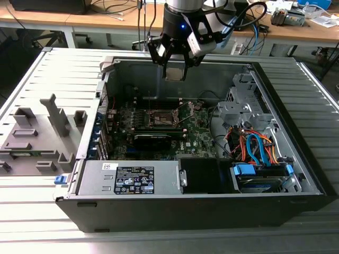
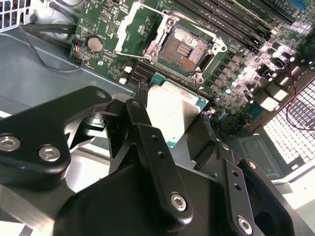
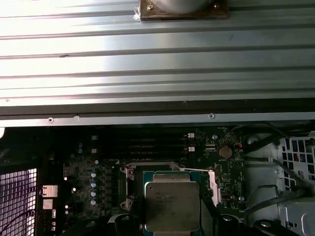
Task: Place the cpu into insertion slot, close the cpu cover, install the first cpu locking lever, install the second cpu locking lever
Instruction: 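Place the cpu into insertion slot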
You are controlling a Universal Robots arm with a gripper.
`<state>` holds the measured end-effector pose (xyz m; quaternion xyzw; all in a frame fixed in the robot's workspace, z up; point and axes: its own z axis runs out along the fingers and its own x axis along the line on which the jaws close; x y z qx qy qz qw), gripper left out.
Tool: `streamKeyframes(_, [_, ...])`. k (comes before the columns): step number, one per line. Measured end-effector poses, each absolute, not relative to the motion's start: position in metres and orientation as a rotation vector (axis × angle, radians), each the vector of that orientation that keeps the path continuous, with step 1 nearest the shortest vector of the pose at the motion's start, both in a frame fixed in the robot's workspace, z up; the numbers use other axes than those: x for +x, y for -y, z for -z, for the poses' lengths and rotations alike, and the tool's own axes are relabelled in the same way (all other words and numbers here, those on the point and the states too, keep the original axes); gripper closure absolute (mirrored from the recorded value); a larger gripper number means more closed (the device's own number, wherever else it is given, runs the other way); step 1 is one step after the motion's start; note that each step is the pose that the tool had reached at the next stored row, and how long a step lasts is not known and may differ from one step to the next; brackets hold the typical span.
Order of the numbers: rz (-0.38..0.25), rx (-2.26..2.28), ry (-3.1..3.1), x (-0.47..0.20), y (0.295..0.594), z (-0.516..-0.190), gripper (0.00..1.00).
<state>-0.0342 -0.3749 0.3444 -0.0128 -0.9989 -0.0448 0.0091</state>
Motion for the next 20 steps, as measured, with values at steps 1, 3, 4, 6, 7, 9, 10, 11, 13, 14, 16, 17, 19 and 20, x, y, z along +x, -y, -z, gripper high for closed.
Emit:
streamKeyframes(1, [0.14,-0.04,3.12,-0.0342,0.3752,-0.3442,0.46])
streamKeyframes(3, [0.14,-0.04,3.12,-0.0342,0.3756,-0.344,0.46])
streamKeyframes(4, [0.14,-0.04,3.12,-0.0342,0.3758,-0.3438,0.46])
streamKeyframes(6, [0.14,-0.04,3.12,-0.0342,0.3763,-0.3435,0.46])
streamKeyframes(7, [0.14,-0.04,3.12,-0.0342,0.3765,-0.3434,0.46])
streamKeyframes(9, [0.14,-0.04,3.12,-0.0342,0.3768,-0.3432,0.46])
streamKeyframes(10, [0.14,-0.04,3.12,-0.0342,0.377,-0.3431,0.46])
streamKeyframes(11, [0.14,-0.04,3.12,-0.0342,0.3772,-0.343,0.46])
streamKeyframes(13, [0.14,-0.04,3.12,-0.0342,0.3777,-0.3426,0.46])
streamKeyframes(14, [0.14,-0.04,3.12,-0.0342,0.3778,-0.3425,0.46])
streamKeyframes(16, [0.14,-0.04,3.12,-0.0342,0.3782,-0.3423,0.46])
streamKeyframes(17, [0.14,-0.04,3.12,-0.0343,0.3784,-0.3421,0.46])
streamKeyframes(19, [0.14,-0.04,3.12,-0.0342,0.3787,-0.3419,0.46])
streamKeyframes(20, [0.14,-0.04,3.12,-0.0342,0.3789,-0.3417,0.46])
